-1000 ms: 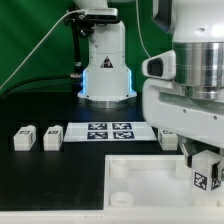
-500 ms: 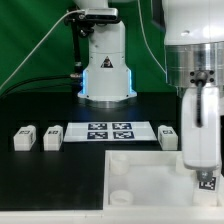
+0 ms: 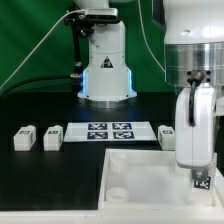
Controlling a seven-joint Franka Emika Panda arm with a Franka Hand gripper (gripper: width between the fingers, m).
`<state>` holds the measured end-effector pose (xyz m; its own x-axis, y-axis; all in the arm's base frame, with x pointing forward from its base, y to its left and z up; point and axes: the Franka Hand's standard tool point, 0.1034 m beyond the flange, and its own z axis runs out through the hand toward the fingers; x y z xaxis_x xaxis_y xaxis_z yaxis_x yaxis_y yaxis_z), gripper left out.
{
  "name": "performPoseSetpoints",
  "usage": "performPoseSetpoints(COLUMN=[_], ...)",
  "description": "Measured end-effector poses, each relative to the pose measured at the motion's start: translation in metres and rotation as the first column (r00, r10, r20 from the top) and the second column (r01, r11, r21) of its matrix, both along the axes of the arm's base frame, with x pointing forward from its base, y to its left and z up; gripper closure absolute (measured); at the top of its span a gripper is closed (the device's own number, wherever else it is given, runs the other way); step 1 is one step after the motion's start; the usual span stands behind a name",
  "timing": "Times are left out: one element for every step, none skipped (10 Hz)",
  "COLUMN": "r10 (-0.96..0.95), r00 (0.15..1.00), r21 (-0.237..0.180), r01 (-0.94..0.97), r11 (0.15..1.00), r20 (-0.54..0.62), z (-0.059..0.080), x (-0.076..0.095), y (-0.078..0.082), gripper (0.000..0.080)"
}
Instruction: Assemble one leg
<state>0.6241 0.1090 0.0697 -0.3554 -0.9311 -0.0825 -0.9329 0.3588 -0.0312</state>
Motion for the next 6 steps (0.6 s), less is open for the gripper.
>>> performPoseSetpoints(r10=[0.002,0.004,0.012,0.028,0.037,0.045], r00=[1.000,1.000,1.000,0.999,0.999,0.999], r21=[0.000,0.001,0.008,0.014,0.016,0.018], r01=[-0.002,-0.004,-0.012,-0.028,-0.037,-0.046], r11=[1.000,1.000,1.000,1.000,0.999,0.999], r20=[0.000,0.002,0.010,0.018,0.018,0.008], z=[0.000,0.001,0.008,0.015,0.018,0.017], x=[0.000,0.000,-0.002,-0.003,-0.004,-0.005], y=[0.000,0.003,0.014,0.025,0.031,0.033], gripper=[0.0332,0.0198,0.0164,0.0164,0.0154,0.0154])
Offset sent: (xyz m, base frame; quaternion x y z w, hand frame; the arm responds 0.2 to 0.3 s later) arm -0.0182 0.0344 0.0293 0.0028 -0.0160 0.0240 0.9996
